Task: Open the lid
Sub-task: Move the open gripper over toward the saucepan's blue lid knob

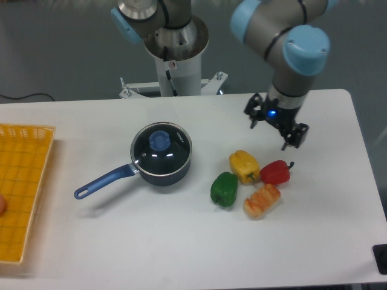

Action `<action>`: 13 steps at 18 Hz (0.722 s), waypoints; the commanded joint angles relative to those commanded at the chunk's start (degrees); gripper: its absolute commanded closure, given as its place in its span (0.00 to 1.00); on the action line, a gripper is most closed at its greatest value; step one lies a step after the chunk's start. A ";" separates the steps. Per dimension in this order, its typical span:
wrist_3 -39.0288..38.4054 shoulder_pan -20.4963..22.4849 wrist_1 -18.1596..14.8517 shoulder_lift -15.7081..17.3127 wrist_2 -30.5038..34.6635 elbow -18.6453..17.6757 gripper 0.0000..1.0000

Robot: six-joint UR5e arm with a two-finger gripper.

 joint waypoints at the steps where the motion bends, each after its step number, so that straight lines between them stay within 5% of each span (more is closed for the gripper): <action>1: -0.79 -0.27 0.00 0.44 -0.61 -0.88 0.00; 8: -2.47 -3.17 0.97 5.36 -0.53 -6.77 0.00; 13: -0.44 -8.78 0.88 5.54 1.92 -7.74 0.00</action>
